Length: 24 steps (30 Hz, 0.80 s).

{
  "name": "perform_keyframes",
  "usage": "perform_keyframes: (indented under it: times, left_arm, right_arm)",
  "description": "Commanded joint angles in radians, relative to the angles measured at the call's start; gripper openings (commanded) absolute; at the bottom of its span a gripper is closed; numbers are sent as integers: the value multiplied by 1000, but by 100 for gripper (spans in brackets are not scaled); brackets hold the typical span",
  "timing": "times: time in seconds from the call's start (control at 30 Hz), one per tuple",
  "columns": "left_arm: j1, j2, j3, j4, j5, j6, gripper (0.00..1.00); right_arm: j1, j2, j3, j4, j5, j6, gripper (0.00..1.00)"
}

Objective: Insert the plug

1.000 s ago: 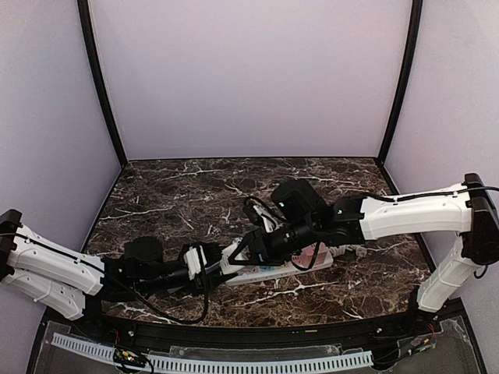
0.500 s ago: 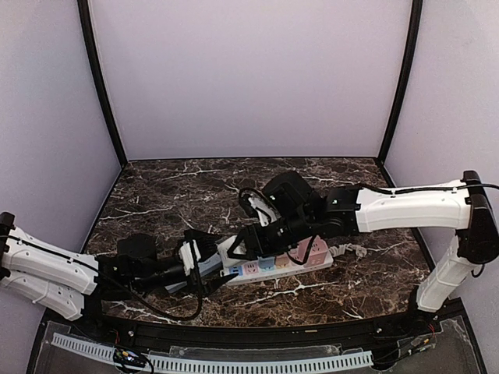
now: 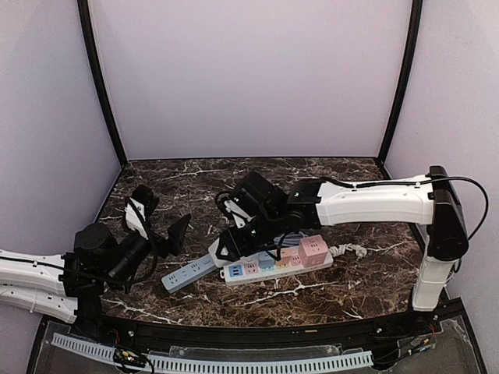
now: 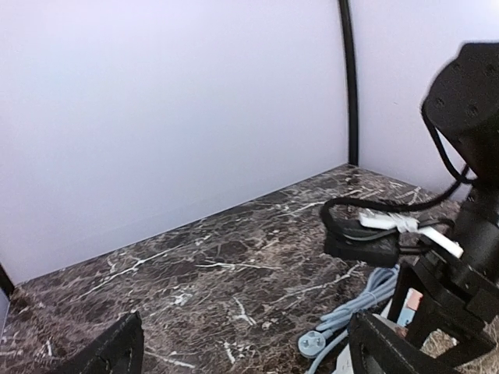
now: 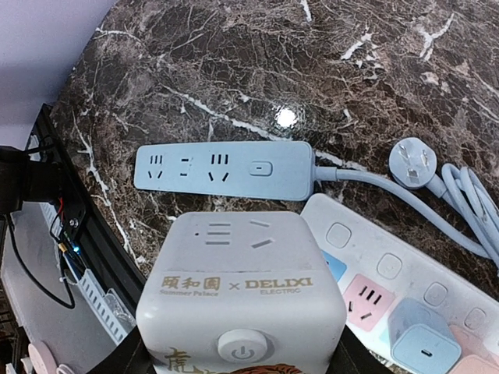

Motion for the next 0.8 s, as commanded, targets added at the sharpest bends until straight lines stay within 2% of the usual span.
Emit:
perform_keyframes:
  times: [0.0,0.13,0.33,0.77]
  left_arm:
    - [-2,-74,4,-138,-239,-109,91]
    - [1,-97,18,-198,-360,-167,91]
    - [25,-97,45,-291,-430,-254,91]
    - [90,-121,46,-369,-389,-330,90]
  right_arm:
    - [21,65,109,-49,50,-47,0]
    - [36,139,208,-106,75,-64,0]
    - [56,233,331,-166,99,-75,0]
    - [84,388,499,-213,143,-62,0]
